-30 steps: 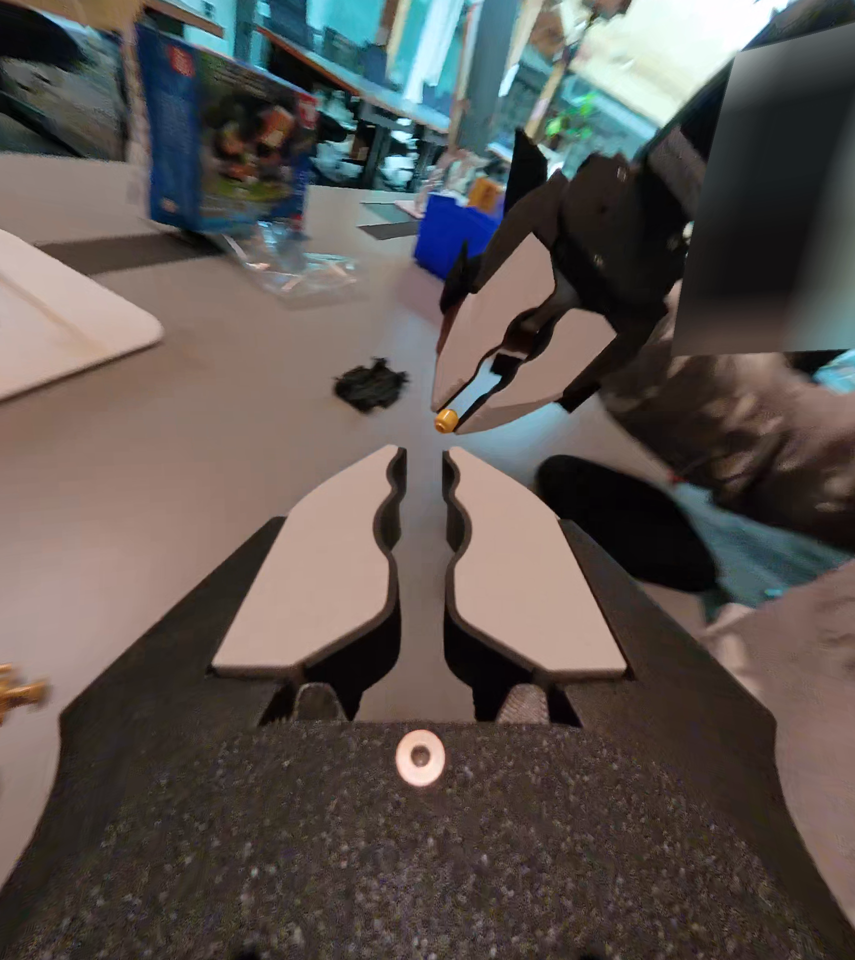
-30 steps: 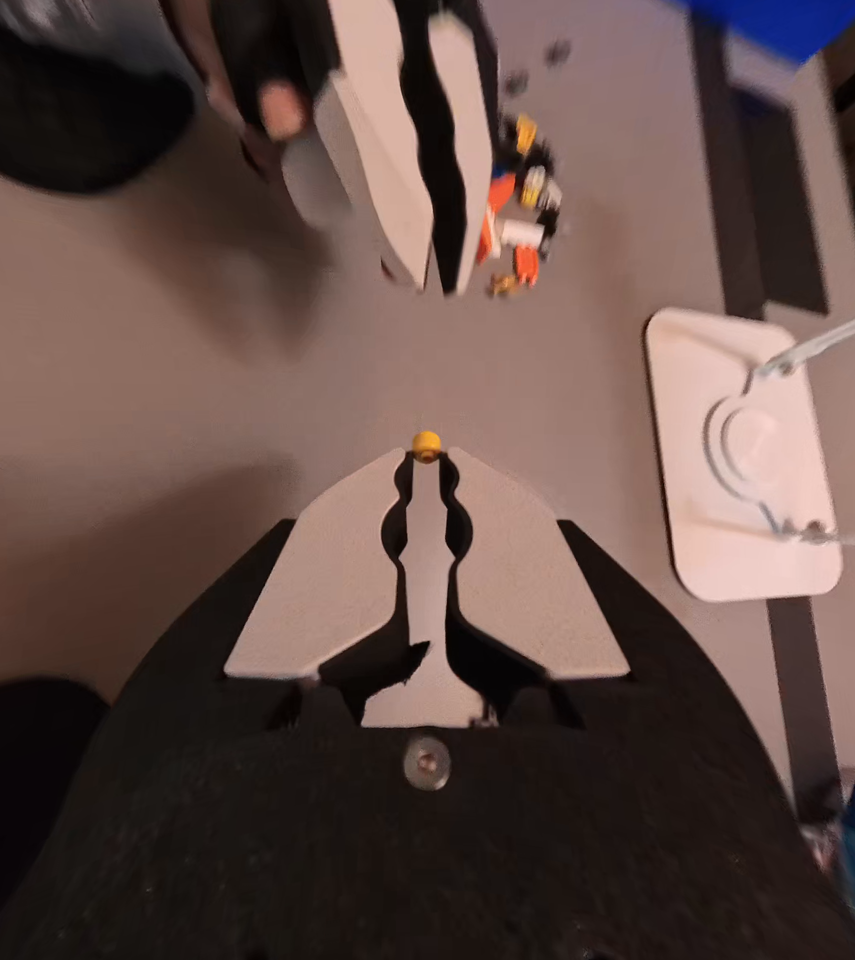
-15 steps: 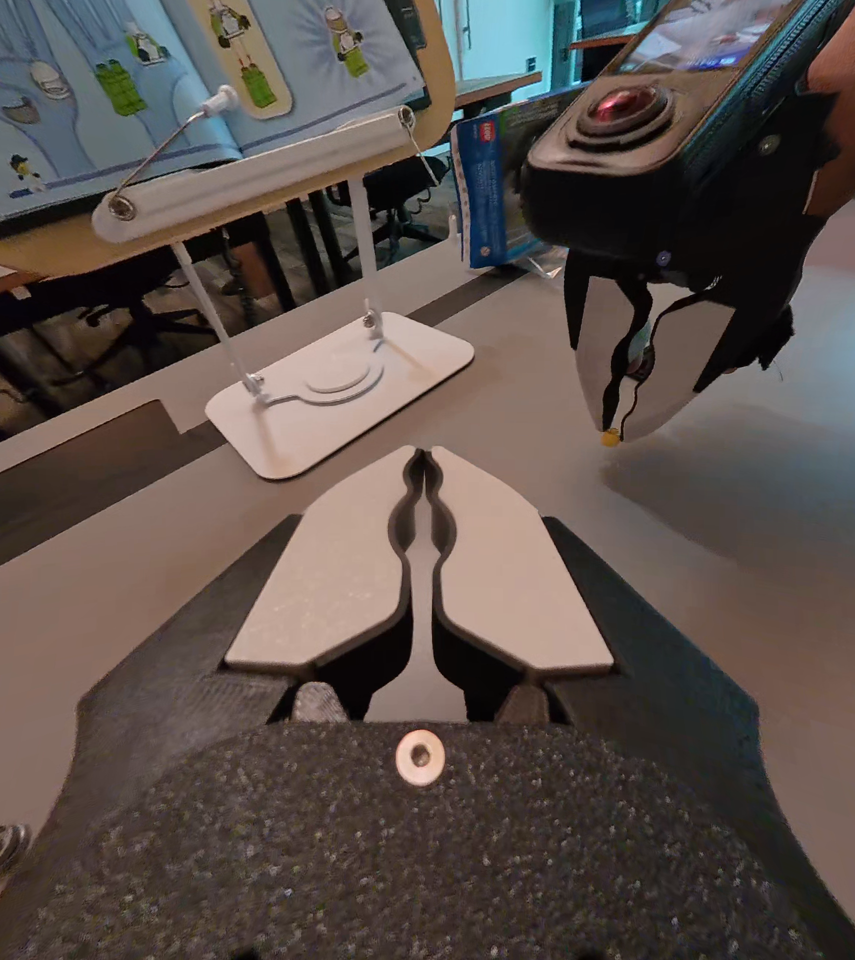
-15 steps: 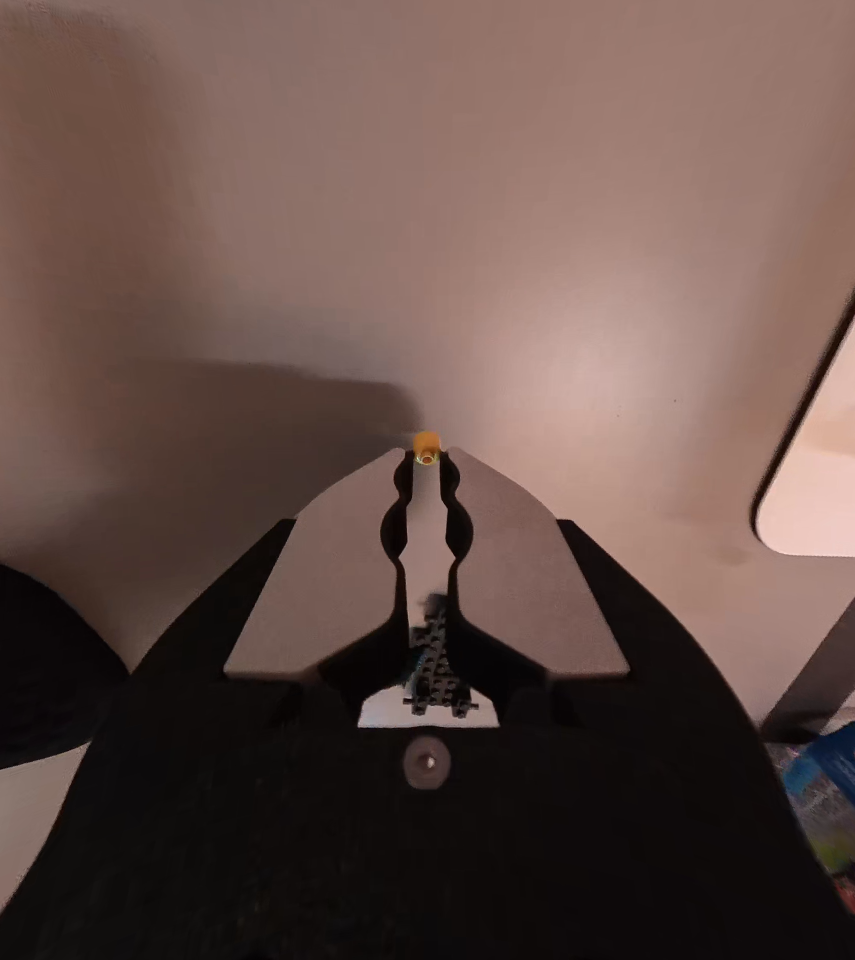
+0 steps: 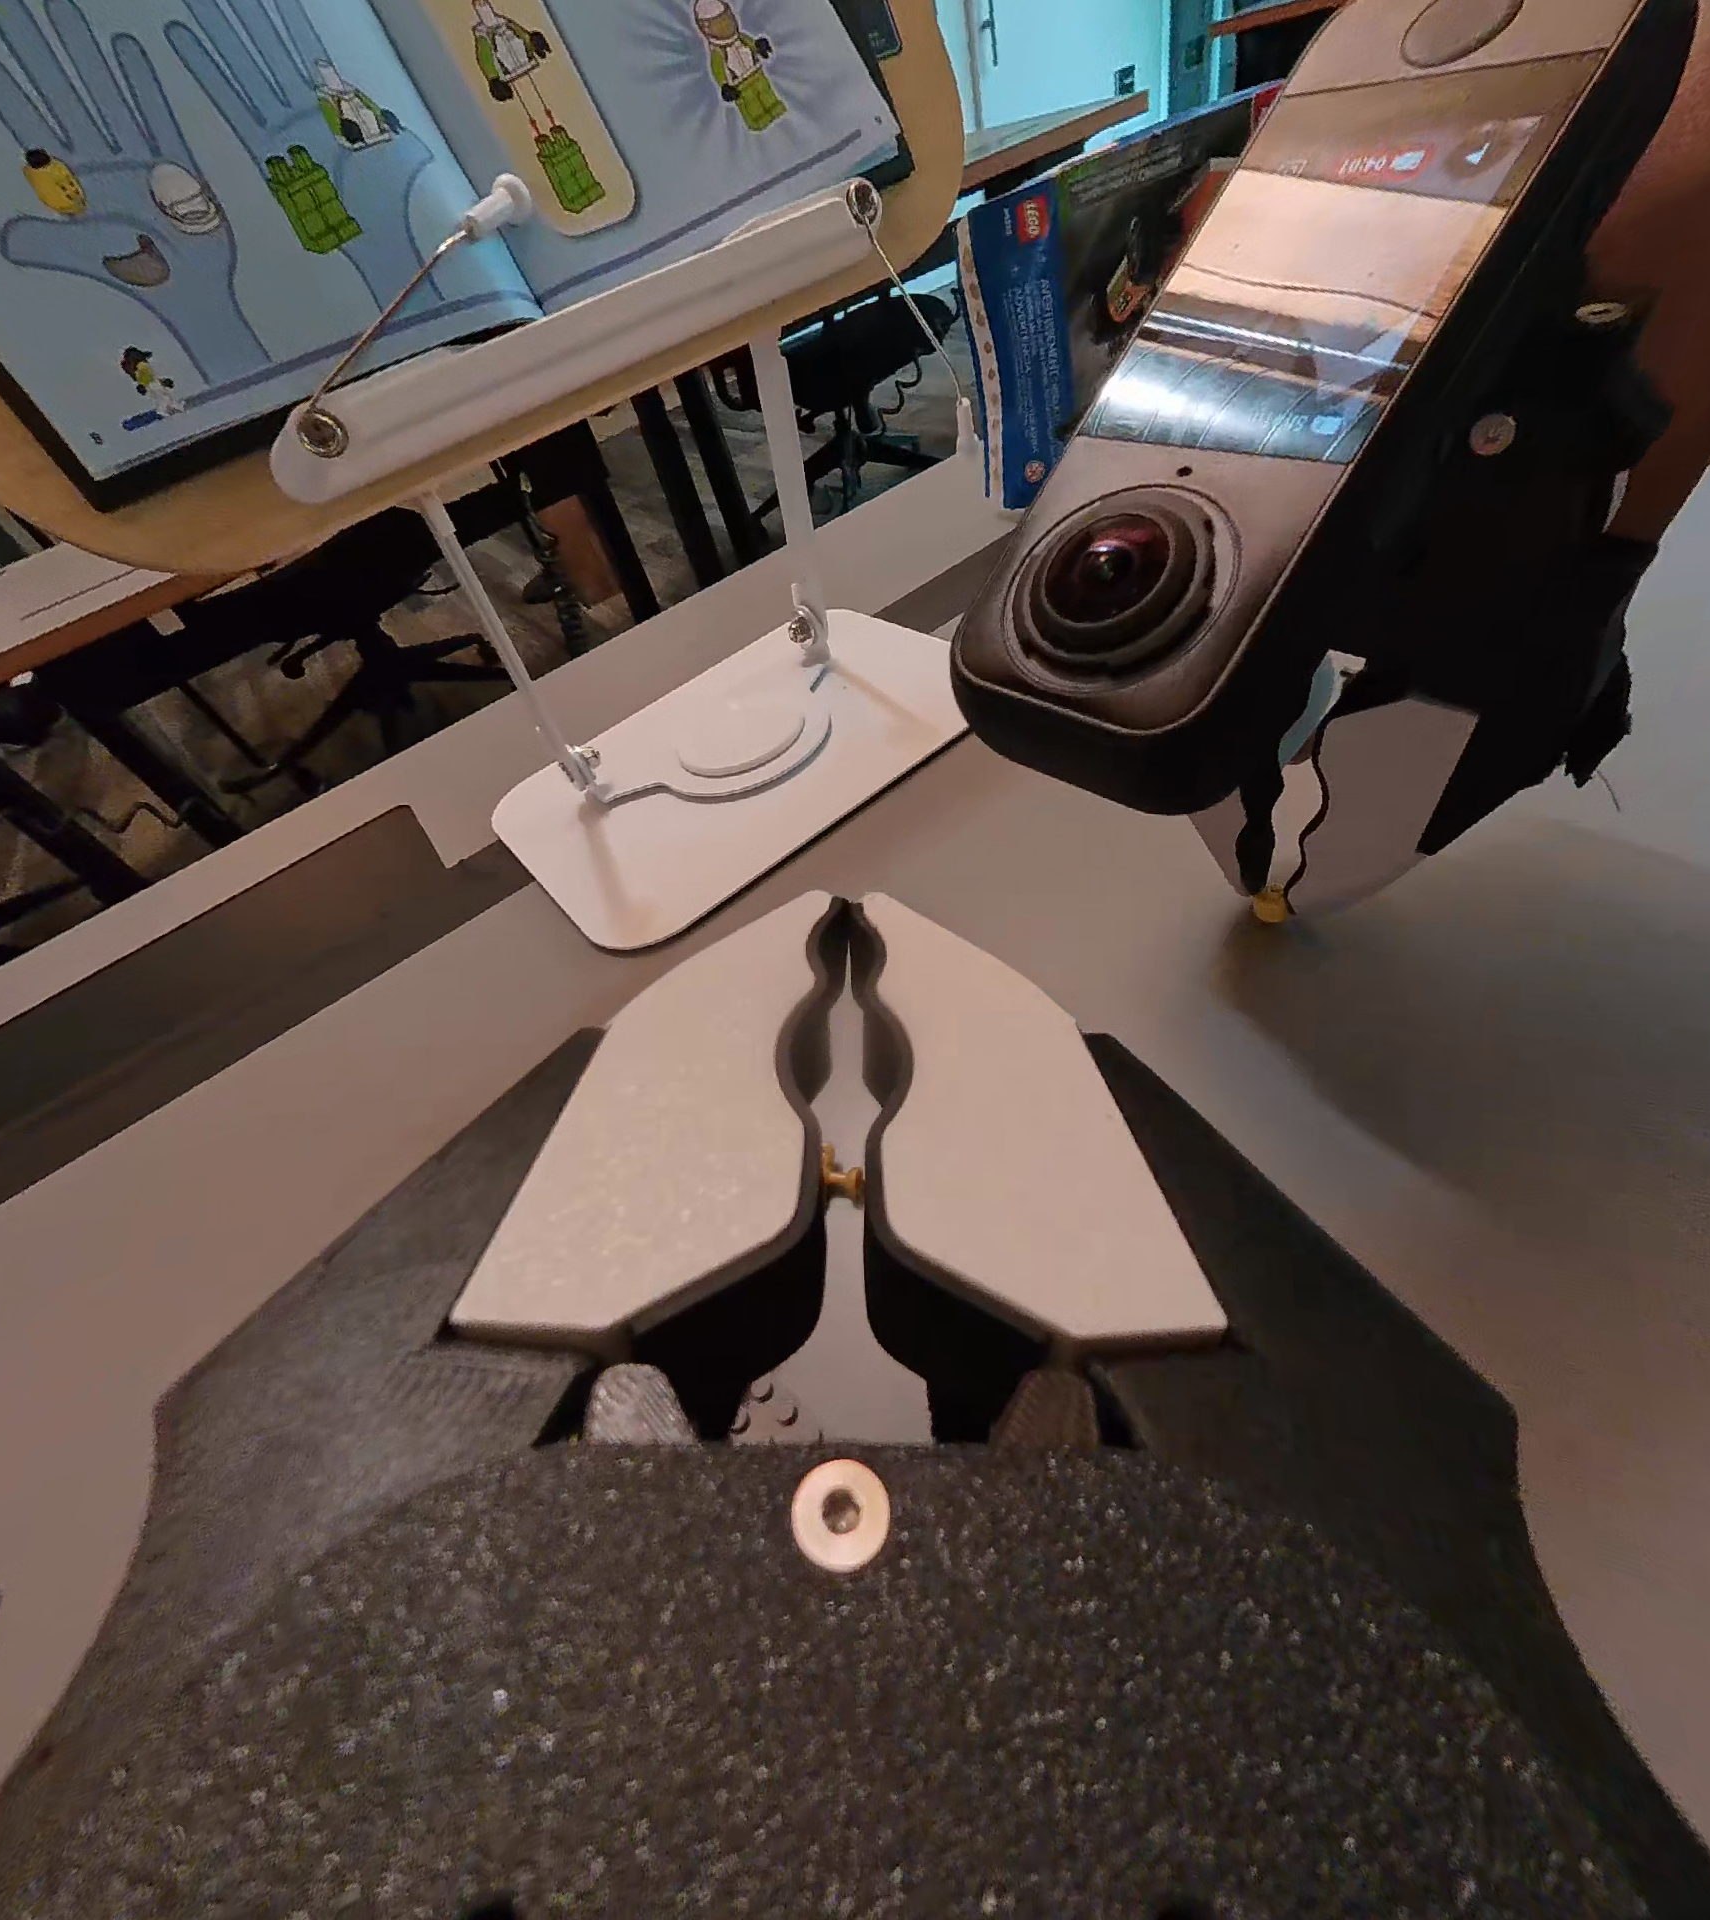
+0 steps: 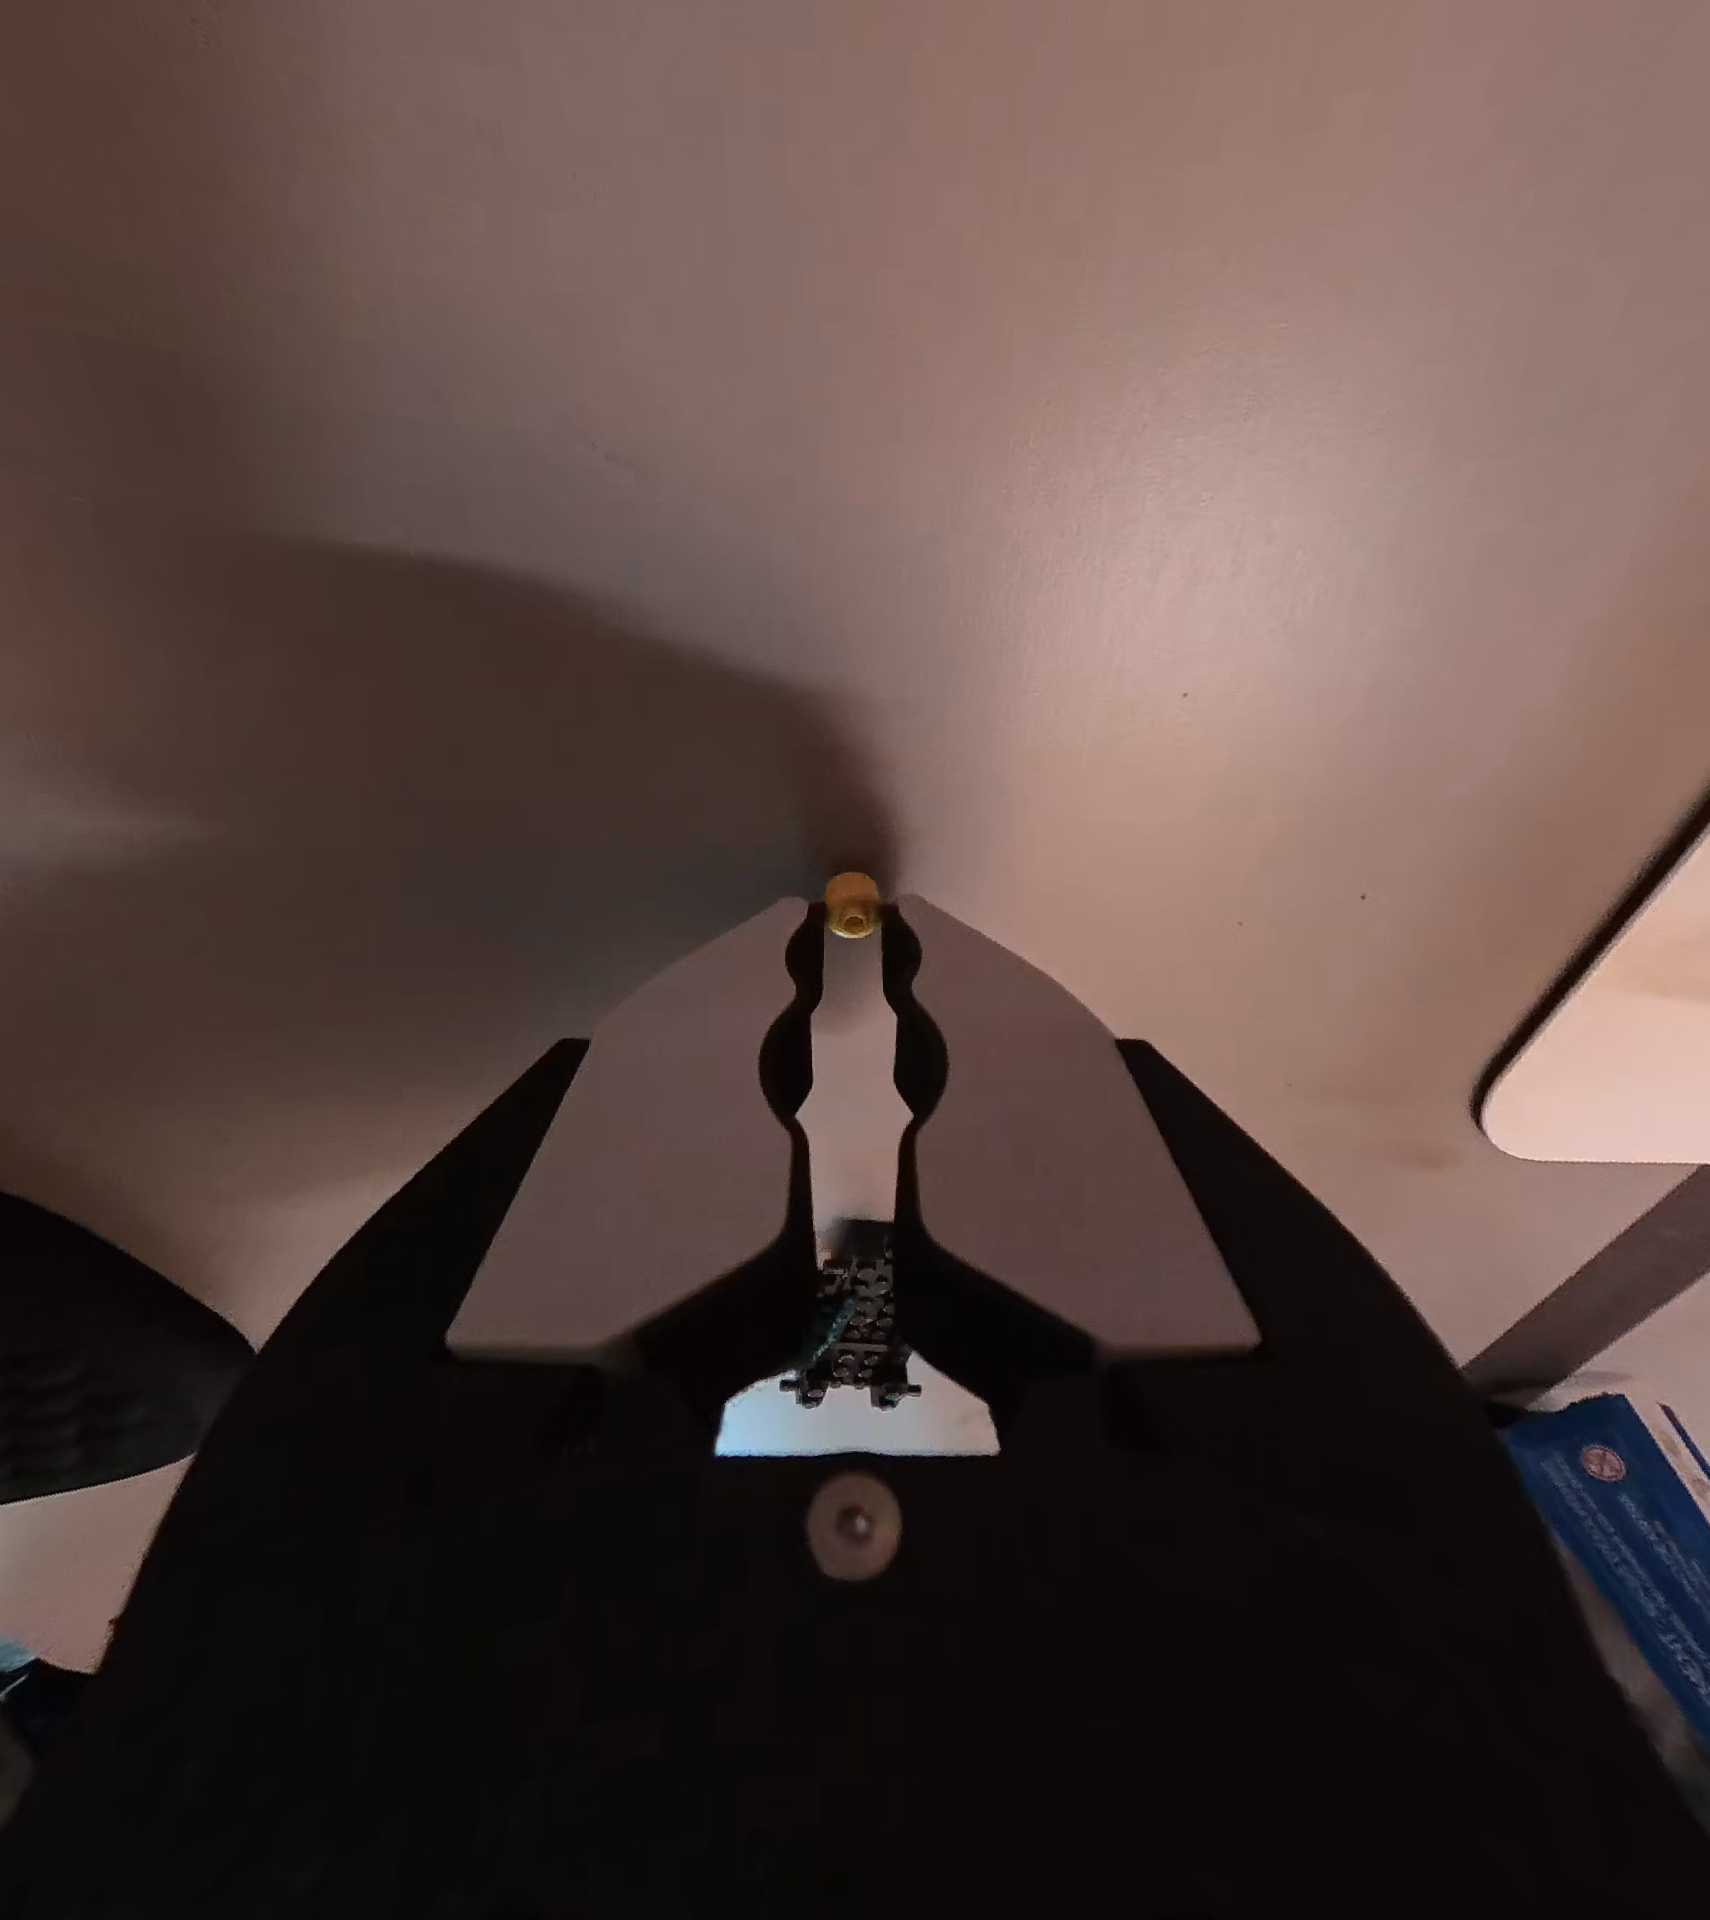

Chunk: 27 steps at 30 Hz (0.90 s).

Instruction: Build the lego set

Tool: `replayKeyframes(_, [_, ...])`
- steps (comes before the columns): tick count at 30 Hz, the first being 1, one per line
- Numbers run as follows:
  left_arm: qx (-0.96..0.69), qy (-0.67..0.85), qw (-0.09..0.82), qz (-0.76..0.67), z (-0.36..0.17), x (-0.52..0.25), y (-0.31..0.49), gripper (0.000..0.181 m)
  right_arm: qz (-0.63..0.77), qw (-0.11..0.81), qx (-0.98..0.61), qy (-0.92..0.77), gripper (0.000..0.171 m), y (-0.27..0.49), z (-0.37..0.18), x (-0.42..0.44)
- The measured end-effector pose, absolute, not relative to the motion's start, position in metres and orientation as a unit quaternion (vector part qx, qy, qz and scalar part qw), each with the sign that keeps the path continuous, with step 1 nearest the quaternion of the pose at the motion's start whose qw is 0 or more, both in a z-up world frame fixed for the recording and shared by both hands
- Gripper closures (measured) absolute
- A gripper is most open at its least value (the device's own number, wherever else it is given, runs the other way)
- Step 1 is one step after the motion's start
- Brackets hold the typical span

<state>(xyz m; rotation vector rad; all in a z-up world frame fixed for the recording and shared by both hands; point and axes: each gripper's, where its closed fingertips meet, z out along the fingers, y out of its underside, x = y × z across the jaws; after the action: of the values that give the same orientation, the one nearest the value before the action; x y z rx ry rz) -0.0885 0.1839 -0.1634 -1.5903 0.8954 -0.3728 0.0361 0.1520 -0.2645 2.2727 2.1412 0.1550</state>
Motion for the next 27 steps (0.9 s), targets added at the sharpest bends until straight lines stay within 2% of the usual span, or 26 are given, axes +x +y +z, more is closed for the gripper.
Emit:
replayKeyframes(11, [-0.691, 0.382, 0.596, -0.148, -0.167, -0.093, 0.19, 0.181, -0.023, -0.058, 0.747, 0.662, 0.152, 0.162, -0.241, 0.026])
replayKeyframes(15, [-0.69, 0.383, 0.596, -0.149, -0.166, -0.094, 0.191, 0.181, -0.096, -0.17, 0.769, 0.609, 0.152, 0.164, -0.209, 0.017])
replayKeyframes(21, [-0.692, 0.384, 0.585, -0.174, -0.167, -0.088, 0.187, 0.181, -0.198, -0.431, 0.775, 0.418, 0.144, 0.157, -0.166, 0.004])
replayKeyframes(24, [-0.69, 0.387, 0.589, -0.166, -0.167, -0.085, 0.185, 0.172, -0.211, -0.516, 0.761, 0.331, 0.156, 0.151, -0.16, 0.011])
replayKeyframes(26, [-0.689, 0.391, 0.588, -0.161, -0.168, -0.085, 0.184, 0.172, -0.202, -0.547, 0.755, 0.3, 0.171, 0.149, -0.163, 0.019])
replayKeyframes(27, [-0.69, 0.394, 0.588, -0.156, -0.168, -0.087, 0.185, 0.174, -0.203, -0.552, 0.753, 0.296, 0.171, 0.148, -0.167, 0.021])
